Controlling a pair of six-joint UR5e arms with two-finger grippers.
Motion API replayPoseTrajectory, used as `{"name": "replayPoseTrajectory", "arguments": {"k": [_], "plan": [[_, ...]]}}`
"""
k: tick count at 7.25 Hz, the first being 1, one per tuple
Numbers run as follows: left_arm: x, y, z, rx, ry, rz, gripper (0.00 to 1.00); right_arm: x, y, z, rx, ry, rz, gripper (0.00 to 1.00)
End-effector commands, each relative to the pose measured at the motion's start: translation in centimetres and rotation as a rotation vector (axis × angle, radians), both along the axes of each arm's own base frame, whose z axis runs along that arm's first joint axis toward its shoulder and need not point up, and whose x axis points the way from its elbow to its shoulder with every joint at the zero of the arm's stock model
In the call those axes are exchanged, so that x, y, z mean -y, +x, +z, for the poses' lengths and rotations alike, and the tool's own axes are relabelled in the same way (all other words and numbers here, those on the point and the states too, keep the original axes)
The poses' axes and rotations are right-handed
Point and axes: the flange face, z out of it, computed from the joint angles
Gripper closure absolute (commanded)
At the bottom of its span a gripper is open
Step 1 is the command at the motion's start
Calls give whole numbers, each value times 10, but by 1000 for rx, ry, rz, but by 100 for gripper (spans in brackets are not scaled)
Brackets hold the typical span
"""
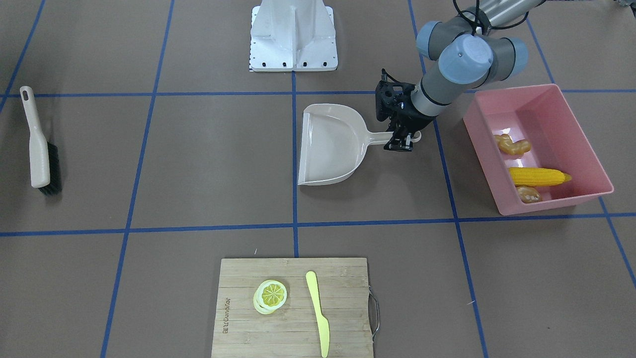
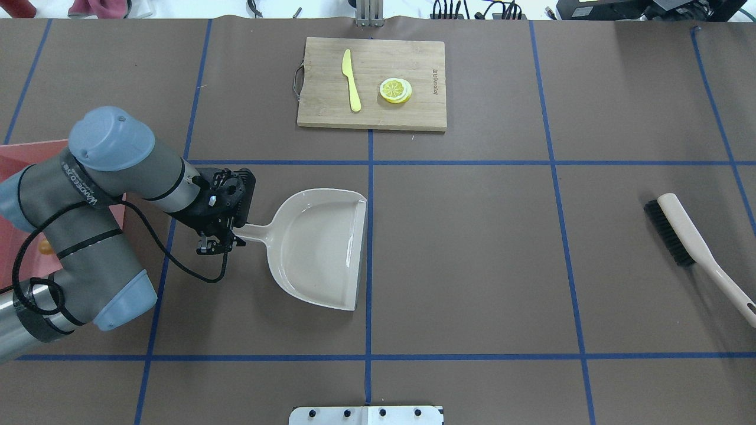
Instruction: Sweep and dump trash into bin
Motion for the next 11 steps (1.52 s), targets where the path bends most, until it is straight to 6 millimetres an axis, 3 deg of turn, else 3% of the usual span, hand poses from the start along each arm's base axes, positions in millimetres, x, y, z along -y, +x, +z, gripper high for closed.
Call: {"name": "replayPoseTrajectory", "arguments": {"k": [1,3,4,5,6,7,9,10,11], "plan": [[-1,1,0,-2,-1,3,2,0,0,0,0,0,0,0],[6,-13,-6,-38,-15,14,2,0,-1,0,0,-2,-1,0],[23,-36,-10,-53,-21,-15,2,0,-1,0,0,-2,-1,0],[47,-72,-4,-50,-31,-82,2,0,0,0,0,-1,0,0],[67,-104,10,-24,-48,-151,2,0,0,1,0,-3,0,0],[85,-144,33,4,-75,-225,2,0,0,3,-3,-6,-2,0],[105,-242,121,96,-208,-392,2,-2,0,11,-77,-12,-5,0],[109,-302,169,138,-306,-504,2,-4,1,13,-81,-18,-5,0],[92,-372,218,180,-557,-682,2,-5,2,15,-102,-22,-3,0]]}}
